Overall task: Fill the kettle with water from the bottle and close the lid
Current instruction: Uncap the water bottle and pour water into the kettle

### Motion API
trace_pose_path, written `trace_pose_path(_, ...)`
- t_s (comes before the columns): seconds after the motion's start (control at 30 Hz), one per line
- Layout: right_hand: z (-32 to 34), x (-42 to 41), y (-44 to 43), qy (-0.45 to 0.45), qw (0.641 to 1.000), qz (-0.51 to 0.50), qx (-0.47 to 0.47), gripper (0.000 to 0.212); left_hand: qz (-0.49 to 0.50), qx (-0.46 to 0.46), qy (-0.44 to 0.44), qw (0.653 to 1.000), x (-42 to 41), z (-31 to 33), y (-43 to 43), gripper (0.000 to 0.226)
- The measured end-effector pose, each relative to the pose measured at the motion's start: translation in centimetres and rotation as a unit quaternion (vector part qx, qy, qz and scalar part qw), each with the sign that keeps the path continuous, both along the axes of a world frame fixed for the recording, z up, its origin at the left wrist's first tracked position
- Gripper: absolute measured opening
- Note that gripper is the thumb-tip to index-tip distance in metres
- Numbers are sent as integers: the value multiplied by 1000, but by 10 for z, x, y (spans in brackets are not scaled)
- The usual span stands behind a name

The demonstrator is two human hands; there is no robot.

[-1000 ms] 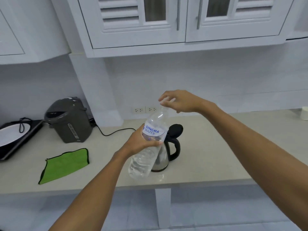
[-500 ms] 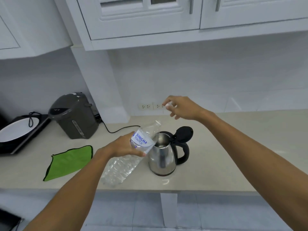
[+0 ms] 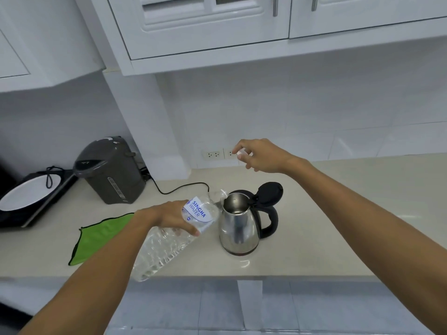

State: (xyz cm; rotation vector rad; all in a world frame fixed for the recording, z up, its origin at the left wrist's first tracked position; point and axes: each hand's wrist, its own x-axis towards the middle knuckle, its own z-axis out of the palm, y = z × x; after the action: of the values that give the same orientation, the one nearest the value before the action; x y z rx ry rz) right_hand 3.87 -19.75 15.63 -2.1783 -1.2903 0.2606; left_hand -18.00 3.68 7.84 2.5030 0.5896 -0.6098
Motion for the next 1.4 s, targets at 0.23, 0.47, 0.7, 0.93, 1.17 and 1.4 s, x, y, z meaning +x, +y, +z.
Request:
trace_pose_path(0.23, -7, -3, -1, 2, 1000, -2, -1, 25, -30, 8, 27, 999, 5, 3, -3, 67)
trace_pose_path(0.47, -18, 1, -10, 0, 1000, -3, -4, 24, -25, 19, 54, 998, 12, -7, 1, 76)
trace_pose_path(0.7, -24, 8, -19, -1, 1000, -6, -2, 23, -18, 18, 47, 999, 17, -5, -7, 72)
trace_pose_path(0.93, -31, 13, -25, 3, 1000, -7, -7, 24, -23, 22, 55, 998, 25, -3, -11, 72)
trace_pose_path(1.17, -34, 14, -29, 0, 1000, -7, -10, 25, -24, 19, 58, 998, 26, -7, -11, 79)
trace_pose_path(1.4, -35, 15, -31, -3, 1000, -6, -11, 25, -20, 16, 56, 998, 26, -10, -9, 85)
